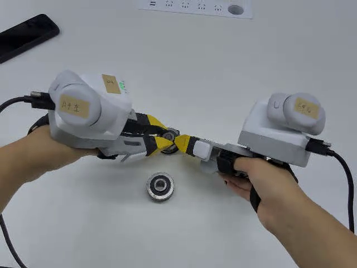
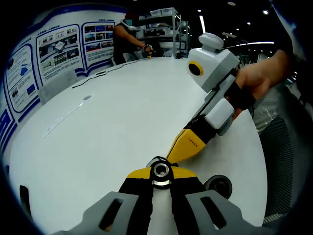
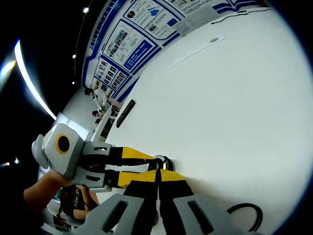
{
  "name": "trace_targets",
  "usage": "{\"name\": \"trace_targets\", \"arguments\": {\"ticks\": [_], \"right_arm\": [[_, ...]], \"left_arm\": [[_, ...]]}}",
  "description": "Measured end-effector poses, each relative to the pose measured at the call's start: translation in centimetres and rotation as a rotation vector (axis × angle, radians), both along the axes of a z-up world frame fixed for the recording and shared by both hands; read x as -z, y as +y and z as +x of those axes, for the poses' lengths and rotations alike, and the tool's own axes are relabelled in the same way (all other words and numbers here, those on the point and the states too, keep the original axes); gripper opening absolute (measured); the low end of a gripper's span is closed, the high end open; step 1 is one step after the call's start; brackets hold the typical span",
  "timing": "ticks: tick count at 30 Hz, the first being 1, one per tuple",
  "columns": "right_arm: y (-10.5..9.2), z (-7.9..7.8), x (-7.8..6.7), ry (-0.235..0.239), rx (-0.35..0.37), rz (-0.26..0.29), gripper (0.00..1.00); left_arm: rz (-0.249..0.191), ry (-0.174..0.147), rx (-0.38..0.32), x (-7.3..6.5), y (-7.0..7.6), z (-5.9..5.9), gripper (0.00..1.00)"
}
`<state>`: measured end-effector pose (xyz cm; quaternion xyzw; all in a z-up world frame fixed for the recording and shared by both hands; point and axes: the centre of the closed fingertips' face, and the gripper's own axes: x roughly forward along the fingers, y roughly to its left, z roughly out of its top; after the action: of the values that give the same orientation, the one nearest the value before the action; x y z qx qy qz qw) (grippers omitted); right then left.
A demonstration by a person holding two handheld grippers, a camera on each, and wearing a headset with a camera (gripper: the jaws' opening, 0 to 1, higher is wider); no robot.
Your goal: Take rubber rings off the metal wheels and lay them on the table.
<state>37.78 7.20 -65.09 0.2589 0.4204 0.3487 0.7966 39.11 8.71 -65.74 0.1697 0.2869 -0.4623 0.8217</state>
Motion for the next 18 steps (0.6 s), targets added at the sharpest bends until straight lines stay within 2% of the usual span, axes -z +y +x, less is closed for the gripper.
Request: {"name": "trace_targets", "arguments": {"ticks": [3,18], "right_arm": [[0.05,0.03,0.04,0.004,-0.002,0.001,0.01],[0.34,0.14,-0.03,-0.042,-0.04,-0.027,0.01]], "left_arm": [[-0.003,0.001,-0.003,-0.09,-0.12,-0.06,0.12],[-0.001,0.0,-0.001,-0.36,-0.47,-0.27,0.12]]}}
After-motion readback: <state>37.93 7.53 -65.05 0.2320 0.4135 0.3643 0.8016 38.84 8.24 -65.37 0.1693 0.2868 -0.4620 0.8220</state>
